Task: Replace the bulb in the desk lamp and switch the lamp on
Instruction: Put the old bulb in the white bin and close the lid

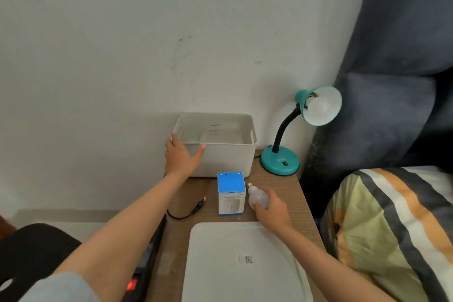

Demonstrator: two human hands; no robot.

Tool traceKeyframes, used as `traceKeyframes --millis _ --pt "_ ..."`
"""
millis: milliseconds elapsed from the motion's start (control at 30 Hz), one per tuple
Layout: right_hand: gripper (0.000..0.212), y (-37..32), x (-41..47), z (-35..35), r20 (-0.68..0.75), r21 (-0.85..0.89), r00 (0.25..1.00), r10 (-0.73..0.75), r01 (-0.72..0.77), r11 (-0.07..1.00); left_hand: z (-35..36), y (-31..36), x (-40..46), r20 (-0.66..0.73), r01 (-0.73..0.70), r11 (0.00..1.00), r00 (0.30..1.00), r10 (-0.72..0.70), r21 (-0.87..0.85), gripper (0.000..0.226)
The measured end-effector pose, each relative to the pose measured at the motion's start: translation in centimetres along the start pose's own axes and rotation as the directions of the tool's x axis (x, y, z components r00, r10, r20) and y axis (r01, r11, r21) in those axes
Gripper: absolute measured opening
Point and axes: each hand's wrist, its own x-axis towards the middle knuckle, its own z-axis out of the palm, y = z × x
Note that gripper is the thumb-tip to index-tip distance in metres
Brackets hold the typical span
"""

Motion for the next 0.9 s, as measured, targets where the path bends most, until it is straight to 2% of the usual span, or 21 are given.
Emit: traceKeyframes --millis 100,167,300,400,500,567,700,900 --pt "0.047 0.7 0.4 -0.3 -0.039 0.055 0.999 -0.006 0.008 0.998 0.4 0.2 0.8 -0.006 0.046 0.998 0.999 -0.046 -0.041 0.103" --pt "0.047 0.9 0.4 -0.7 -0.115 0.123 0.993 -0.029 0.043 0.992 0.4 0.2 1.3 -0.011 0.073 0.996 0.997 -0.074 -0.053 0.103" --pt "0.047 -0.3 0.7 -2.5 -0.351 0.234 0.931 -0.095 0.186 0.954 0.1 -0.2 2.2 -0.004 0.087 0.993 0.996 -0.088 -0.086 0.106" --pt "0.05 -3.1 2.0 -4.0 -0.414 0.276 0.896 -0.161 0.292 0.916 0.1 -0.5 2.7 -0.004 0.088 0.989 0.996 -0.089 -0.115 0.105" --pt "0.052 -7.6 4.0 -5.0 -0.457 0.232 0.833 -0.313 0.451 0.862 -0.1 -0.4 3.1 0.002 0.09 0.989 0.996 -0.09 -0.12 0.103" --pt "0.054 -10.5 6.0 -5.0 -0.417 0.181 0.812 -0.408 0.514 0.838 -0.2 -0.4 3.5 0.013 0.093 0.99 0.996 -0.093 -0.104 0.099" --pt "0.062 -14.8 11.1 -4.3 -0.173 0.043 0.863 -0.476 0.489 0.871 -0.7 -0.5 4.4 0.033 0.084 0.993 0.996 -0.082 -0.078 0.089" --pt "0.053 -16.6 17.2 -2.5 0.042 -0.106 0.94 -0.339 0.341 0.934 -0.6 -0.3 4.9 0.043 0.078 0.997 0.996 -0.077 -0.021 0.082"
